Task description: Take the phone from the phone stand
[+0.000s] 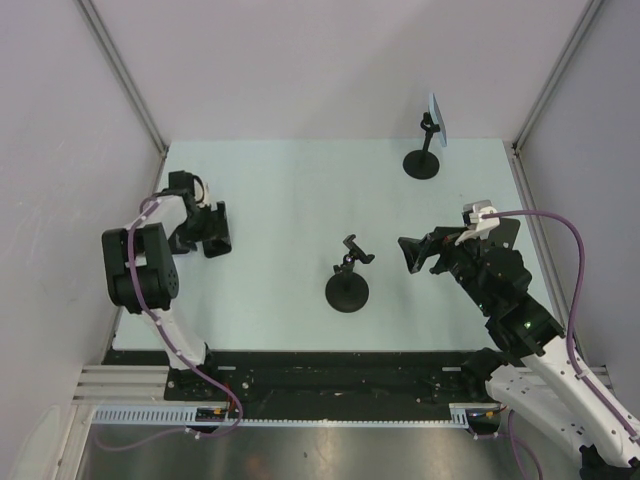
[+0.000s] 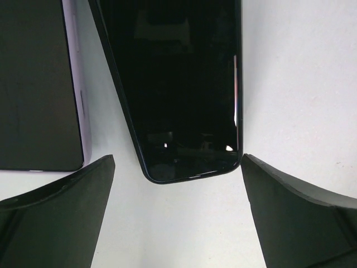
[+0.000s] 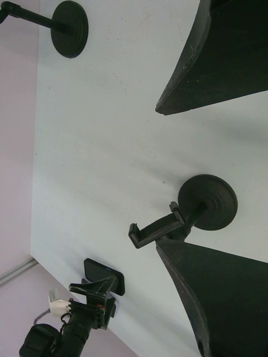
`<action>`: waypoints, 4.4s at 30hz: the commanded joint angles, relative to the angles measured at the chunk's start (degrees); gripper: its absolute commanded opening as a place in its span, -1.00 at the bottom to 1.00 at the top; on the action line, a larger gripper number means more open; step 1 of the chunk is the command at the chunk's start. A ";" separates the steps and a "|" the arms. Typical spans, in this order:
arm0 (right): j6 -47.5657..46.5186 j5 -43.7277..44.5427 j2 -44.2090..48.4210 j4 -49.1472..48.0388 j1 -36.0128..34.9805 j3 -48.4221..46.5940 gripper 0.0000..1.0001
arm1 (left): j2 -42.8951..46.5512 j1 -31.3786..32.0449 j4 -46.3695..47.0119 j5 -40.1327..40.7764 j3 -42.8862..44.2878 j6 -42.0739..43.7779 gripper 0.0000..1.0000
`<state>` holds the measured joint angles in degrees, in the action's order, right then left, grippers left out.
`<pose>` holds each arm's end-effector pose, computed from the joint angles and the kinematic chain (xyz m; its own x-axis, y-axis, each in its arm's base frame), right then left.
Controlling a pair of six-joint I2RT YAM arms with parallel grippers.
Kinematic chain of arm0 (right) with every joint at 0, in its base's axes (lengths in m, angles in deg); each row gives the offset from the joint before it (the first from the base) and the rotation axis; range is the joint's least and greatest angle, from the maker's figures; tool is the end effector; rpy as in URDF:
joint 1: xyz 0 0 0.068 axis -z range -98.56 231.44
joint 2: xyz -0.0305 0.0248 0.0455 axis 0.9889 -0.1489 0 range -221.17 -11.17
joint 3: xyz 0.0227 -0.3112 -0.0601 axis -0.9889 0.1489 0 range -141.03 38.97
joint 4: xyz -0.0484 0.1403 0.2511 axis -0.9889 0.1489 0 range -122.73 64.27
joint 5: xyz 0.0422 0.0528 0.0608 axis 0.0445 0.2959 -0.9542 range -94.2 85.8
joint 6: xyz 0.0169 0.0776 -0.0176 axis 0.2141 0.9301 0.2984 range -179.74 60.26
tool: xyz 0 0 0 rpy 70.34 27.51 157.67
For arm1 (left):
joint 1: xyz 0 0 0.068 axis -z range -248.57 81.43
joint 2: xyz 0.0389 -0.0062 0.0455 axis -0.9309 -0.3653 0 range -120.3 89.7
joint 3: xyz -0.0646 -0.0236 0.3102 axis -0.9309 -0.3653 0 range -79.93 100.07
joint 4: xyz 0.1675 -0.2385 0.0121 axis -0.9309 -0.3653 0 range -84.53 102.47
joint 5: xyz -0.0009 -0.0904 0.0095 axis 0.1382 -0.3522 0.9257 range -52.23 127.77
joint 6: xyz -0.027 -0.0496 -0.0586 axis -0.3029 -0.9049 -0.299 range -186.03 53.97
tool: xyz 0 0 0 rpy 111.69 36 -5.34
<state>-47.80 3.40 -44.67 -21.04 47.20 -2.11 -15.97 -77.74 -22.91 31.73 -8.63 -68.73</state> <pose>0.1471 0.0888 0.3704 -0.1509 0.1454 -0.9778 -0.4267 0.8827 0.1971 0.4121 0.0591 0.1700 -0.9194 -0.1958 -0.3412 -0.1659 0.9794 -0.1149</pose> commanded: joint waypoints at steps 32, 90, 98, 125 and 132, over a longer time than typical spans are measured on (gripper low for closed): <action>0.54 -1.36 0.45 -1.84 0.84 0.21 0.99 | 0.99 7.33 0.39 21.95 1.12 -1.69 1.00; -0.60 -11.46 -6.31 -2.11 1.10 -2.50 0.94 | 15.74 8.72 3.12 11.49 -0.90 -2.75 1.00; -5.96 -23.32 -16.67 4.48 0.75 -8.57 0.87 | 32.35 24.80 5.23 13.69 -6.79 1.29 1.00; -18.45 -34.75 -33.39 14.68 -4.52 -15.61 0.85 | 65.94 30.61 20.61 7.62 -29.03 5.78 0.99; -18.45 -35.20 -31.98 16.09 -8.21 -17.10 0.75 | 65.94 30.61 20.61 7.71 -29.12 5.95 1.00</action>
<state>-65.52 -30.52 -78.79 -6.20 40.58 -15.29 49.49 -47.43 -4.55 40.54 -37.52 -65.45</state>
